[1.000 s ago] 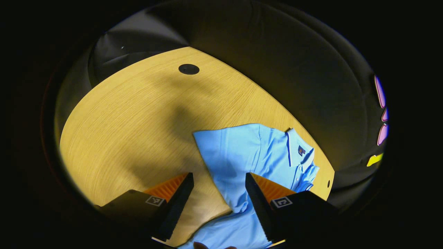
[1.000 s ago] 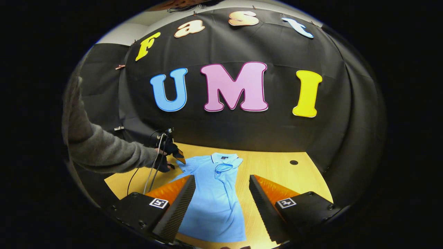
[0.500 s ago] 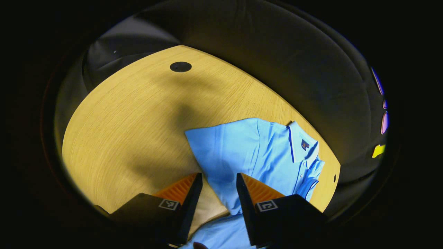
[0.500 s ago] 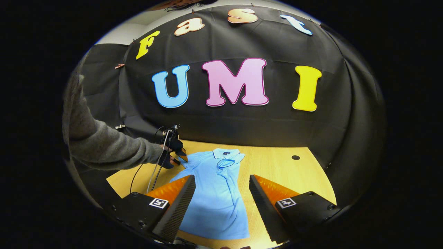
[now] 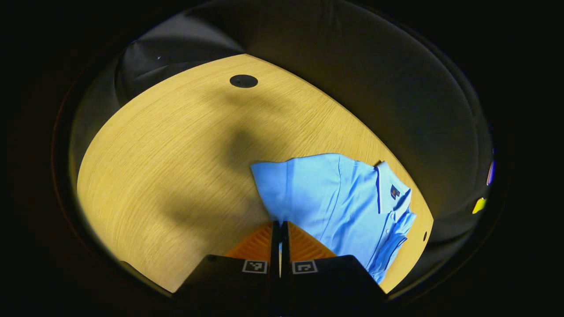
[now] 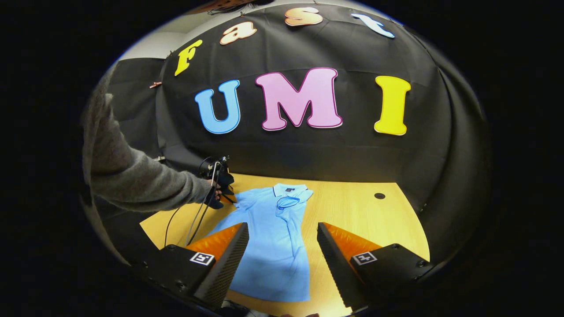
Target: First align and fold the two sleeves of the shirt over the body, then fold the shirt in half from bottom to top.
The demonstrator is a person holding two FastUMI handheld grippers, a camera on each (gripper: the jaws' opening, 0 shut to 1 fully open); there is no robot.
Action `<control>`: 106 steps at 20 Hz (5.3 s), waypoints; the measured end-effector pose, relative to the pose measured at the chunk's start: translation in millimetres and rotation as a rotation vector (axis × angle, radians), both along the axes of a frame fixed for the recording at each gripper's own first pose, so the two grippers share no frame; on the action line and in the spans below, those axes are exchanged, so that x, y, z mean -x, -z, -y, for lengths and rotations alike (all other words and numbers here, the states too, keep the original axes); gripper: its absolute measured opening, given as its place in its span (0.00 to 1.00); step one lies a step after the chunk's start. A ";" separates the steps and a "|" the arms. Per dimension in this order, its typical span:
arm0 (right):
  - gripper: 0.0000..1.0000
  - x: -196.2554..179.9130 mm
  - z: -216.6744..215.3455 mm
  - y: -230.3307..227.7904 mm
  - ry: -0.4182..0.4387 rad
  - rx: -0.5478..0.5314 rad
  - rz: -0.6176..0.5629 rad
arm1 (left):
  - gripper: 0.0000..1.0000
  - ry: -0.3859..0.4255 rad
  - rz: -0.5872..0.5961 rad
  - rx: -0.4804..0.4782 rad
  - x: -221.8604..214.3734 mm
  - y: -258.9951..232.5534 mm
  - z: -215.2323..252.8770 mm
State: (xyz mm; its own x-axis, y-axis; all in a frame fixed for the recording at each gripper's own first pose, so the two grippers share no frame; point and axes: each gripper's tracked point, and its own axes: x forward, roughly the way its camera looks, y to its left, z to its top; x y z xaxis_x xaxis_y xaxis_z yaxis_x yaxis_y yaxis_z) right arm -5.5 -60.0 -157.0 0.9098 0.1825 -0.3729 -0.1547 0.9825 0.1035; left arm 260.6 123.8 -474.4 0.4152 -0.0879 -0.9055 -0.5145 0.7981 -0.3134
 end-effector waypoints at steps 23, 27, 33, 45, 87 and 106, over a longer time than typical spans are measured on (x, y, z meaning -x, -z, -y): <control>0.98 -1.5 18.3 34.9 -0.021 -0.064 -0.050 | 0.49 -0.046 -0.009 -0.053 10.4 -32.3 -4.0; 0.98 0.9 29.5 41.3 0.005 -0.068 -0.058 | 0.76 -0.047 -0.065 -0.042 12.3 -15.0 0.6; 0.98 4.3 41.4 52.4 0.033 -0.064 -0.092 | 0.51 -0.029 -0.052 -0.035 -8.5 -2.3 13.6; 0.98 10.1 36.2 48.1 0.045 -0.056 -0.094 | 0.06 0.063 0.084 0.007 -34.6 -29.4 38.7; 0.98 3.6 44.2 68.7 0.184 -0.102 -0.181 | 0.78 0.458 0.517 -0.173 87.3 -196.2 121.5; 0.98 81.9 12.8 205.3 0.136 0.068 -0.611 | 0.81 0.569 0.012 -0.205 357.3 -63.0 38.4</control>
